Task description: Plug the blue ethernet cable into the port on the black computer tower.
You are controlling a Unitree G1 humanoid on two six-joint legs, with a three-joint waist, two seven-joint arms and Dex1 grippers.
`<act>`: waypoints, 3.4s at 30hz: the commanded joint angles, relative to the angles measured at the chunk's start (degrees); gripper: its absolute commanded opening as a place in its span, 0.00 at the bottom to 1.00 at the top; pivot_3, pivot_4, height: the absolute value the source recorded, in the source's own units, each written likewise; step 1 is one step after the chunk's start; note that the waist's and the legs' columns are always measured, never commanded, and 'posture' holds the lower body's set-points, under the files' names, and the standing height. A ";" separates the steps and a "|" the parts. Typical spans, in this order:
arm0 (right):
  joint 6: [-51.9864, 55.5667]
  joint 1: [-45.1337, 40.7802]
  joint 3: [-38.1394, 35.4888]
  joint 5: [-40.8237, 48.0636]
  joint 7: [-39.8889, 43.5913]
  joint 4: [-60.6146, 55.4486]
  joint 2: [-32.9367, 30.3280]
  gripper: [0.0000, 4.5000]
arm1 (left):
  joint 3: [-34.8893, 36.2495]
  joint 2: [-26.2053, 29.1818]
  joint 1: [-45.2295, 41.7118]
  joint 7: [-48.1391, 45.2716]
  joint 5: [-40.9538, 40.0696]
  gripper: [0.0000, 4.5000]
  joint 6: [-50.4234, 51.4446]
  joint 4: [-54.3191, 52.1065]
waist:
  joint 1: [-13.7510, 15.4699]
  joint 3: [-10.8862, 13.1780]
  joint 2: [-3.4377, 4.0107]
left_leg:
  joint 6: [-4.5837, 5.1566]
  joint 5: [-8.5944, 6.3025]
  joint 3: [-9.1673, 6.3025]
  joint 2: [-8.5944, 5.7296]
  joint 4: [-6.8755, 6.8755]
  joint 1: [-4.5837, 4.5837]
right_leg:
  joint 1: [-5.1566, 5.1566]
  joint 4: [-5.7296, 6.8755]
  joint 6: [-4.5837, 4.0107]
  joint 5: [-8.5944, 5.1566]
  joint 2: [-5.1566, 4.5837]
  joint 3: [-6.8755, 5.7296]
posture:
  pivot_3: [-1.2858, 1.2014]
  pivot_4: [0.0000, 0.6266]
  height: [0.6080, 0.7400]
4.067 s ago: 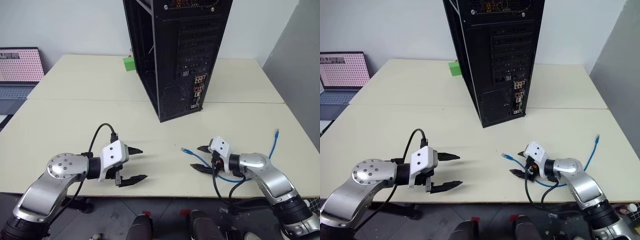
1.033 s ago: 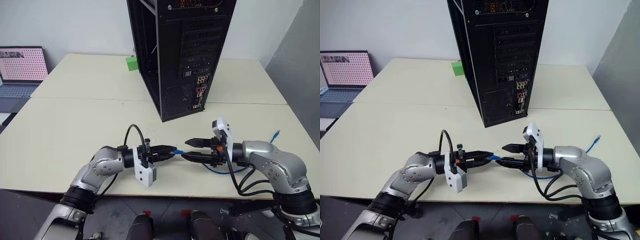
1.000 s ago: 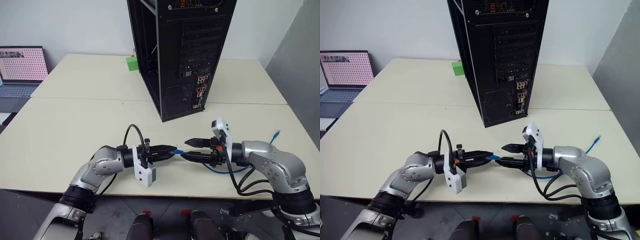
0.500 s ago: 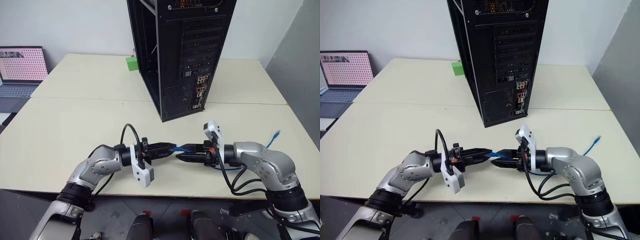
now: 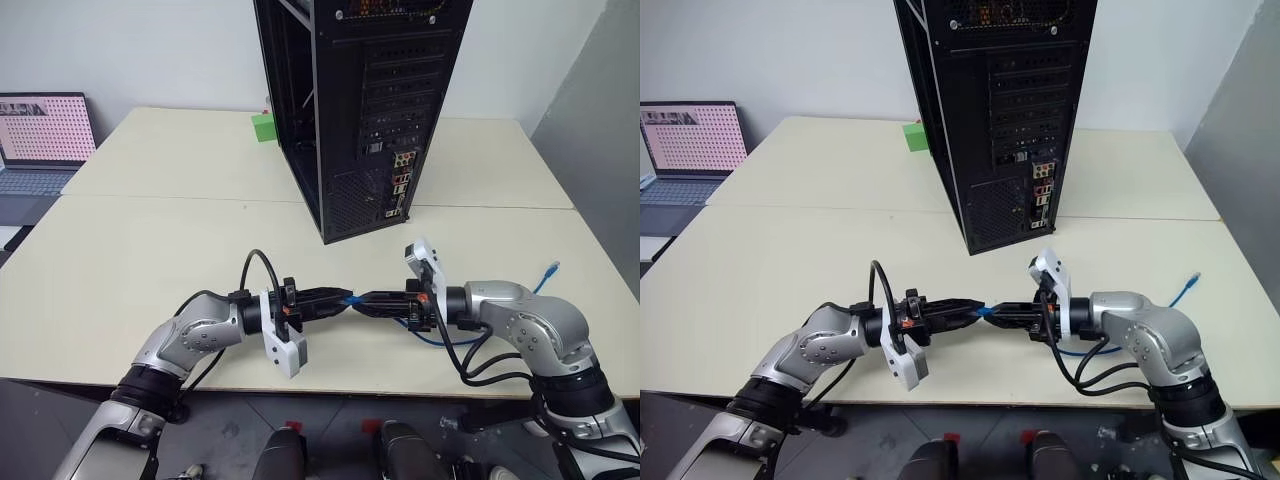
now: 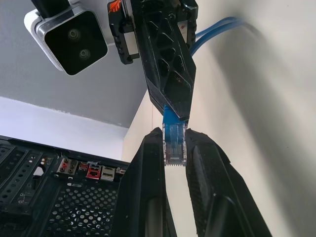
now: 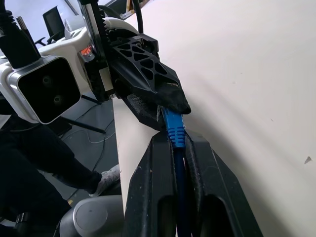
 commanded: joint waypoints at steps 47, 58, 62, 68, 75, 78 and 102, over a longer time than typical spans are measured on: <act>-16.28 -19.60 -10.59 -22.11 -35.54 21.29 12.48 0.00 | 3.80 -26.73 -5.14 13.84 -26.19 0.80 101.55 -30.84 | -0.37 0.00 0.00 | 0.00 0.00 -0.07 -0.04 0.02 -0.04 | -0.02 0.03 -0.02 0.01 0.04 0.00 | 0.52 0.24 1.00; -17.17 -20.44 -10.24 -22.71 -35.55 23.36 12.67 0.00 | 3.54 -27.07 -5.27 13.63 -26.21 0.80 101.64 -30.88 | -0.37 0.00 0.00 | 0.00 0.00 -0.07 -0.04 0.02 -0.04 | -0.02 0.01 -0.01 0.00 0.04 0.01 | 0.52 0.24 1.00; -17.03 -20.65 -10.52 -22.62 -35.77 23.72 13.06 0.00 | 3.46 -27.27 -5.19 13.77 -26.23 0.80 101.84 -31.14 | -0.37 0.00 0.00 | 0.00 0.00 -0.07 -0.04 0.01 -0.04 | -0.02 0.01 -0.01 0.00 0.04 0.01 | 0.52 0.24 1.00; -16.01 -21.30 -11.42 -21.79 -36.14 23.54 14.22 0.00 | 3.26 -27.45 -5.14 13.72 -26.16 0.80 101.96 -31.39 | -0.42 0.00 0.00 | 0.00 0.00 -0.07 -0.04 0.01 -0.04 | -0.02 0.01 -0.01 0.00 0.04 0.01 | 0.52 0.24 1.00; -15.77 -21.67 -11.97 -22.43 -36.39 24.16 14.07 0.00 | 3.11 -27.39 -5.13 13.51 -26.15 0.80 101.87 -31.25 | -0.52 0.00 0.01 | 0.00 0.00 -0.07 -0.04 0.01 -0.04 | -0.03 0.01 -0.01 0.00 0.04 0.01 | 0.52 0.24 1.00; -15.58 -21.39 -11.91 -22.65 -36.31 24.11 13.80 0.00 | 2.99 -27.34 -5.10 13.38 -26.15 0.80 101.82 -31.24 | -0.52 0.00 0.01 | 0.00 0.00 -0.07 -0.04 0.01 -0.04 | -0.03 0.01 -0.01 0.00 0.04 0.01 | 0.52 0.24 1.00; -15.05 -21.21 -12.04 -23.07 -35.77 23.64 14.43 0.00 | 2.42 -26.79 -4.99 12.74 -26.11 0.80 101.64 -30.98 | -0.53 0.00 0.01 | 0.00 0.00 -0.07 -0.04 -0.01 -0.07 | -0.03 -0.06 -0.01 0.00 0.04 0.01 | 0.52 0.24 1.00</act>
